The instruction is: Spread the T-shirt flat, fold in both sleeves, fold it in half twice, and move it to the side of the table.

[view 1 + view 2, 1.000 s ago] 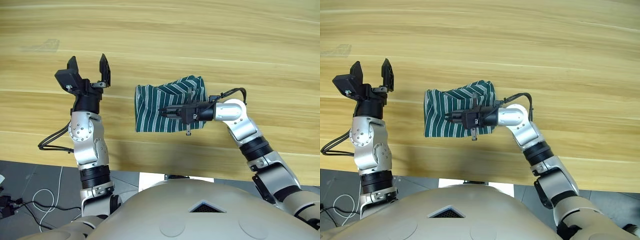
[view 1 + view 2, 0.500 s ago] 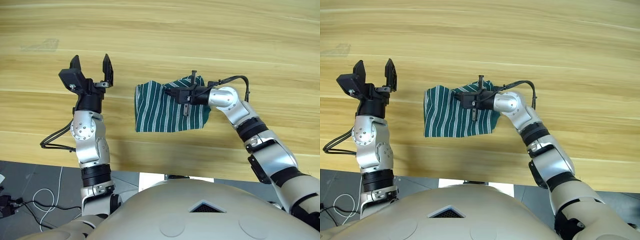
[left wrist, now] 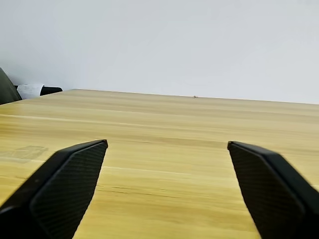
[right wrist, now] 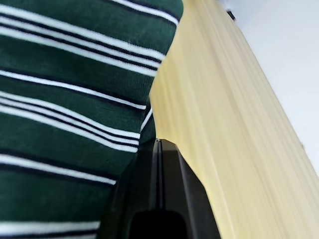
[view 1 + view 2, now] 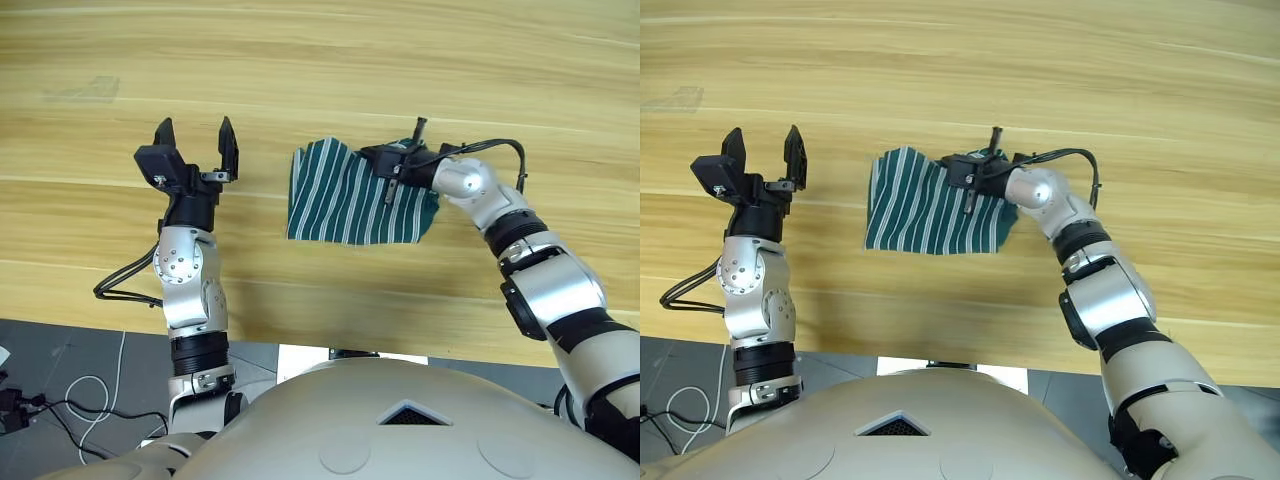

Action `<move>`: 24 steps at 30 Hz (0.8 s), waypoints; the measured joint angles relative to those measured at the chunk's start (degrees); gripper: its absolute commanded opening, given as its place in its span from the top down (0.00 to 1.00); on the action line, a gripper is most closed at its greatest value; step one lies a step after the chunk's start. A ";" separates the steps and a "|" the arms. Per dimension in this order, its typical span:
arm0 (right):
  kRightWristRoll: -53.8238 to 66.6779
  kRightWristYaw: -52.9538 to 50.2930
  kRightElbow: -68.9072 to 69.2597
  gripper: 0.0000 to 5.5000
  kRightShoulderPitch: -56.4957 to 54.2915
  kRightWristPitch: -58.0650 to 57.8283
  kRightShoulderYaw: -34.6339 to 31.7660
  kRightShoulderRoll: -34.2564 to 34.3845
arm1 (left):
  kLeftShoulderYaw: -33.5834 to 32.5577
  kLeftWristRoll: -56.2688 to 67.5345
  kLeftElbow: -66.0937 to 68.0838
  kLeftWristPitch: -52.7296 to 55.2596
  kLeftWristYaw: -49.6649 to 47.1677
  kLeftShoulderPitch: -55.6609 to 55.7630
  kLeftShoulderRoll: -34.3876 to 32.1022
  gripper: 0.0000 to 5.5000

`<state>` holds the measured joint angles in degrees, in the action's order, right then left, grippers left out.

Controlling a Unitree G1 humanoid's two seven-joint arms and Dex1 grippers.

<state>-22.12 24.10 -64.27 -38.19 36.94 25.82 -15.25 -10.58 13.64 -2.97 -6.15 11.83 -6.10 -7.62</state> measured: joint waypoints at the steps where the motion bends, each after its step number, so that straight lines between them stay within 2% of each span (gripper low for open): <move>1: 0.04 -1.46 -0.44 0.99 0.37 0.43 -0.62 -0.98 | 0.10 0.00 -0.04 0.00 -0.01 0.00 0.02 0.18; 5: 1.72 -7.88 -4.42 0.99 1.79 -0.86 -5.26 -7.42 | 0.15 0.06 -0.73 -0.01 -0.02 -0.14 0.03 0.18; 8: 5.30 -14.13 -8.58 0.99 5.24 -5.25 -12.11 -16.60 | -1.87 0.15 -2.19 0.08 -0.17 -0.97 -0.52 0.18; 14: 14.54 -26.10 -11.35 0.99 16.27 -12.08 -25.73 -24.85 | -2.89 0.33 -5.75 1.18 -0.18 -2.72 -0.64 0.18; 21: 17.63 -35.81 -11.05 0.99 21.94 -16.50 -32.35 -25.78 | -2.50 0.33 -8.00 2.24 -0.15 -4.58 -0.05 0.18; 24: 17.71 -37.94 -10.49 0.99 22.33 -13.41 -33.23 -25.49 | -1.77 0.30 -8.00 2.29 -0.12 -4.58 0.63 0.18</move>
<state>-4.42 -13.84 -74.76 -15.86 23.53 -7.41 -40.74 -12.35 13.94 -10.97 -3.86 11.71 -10.68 -6.99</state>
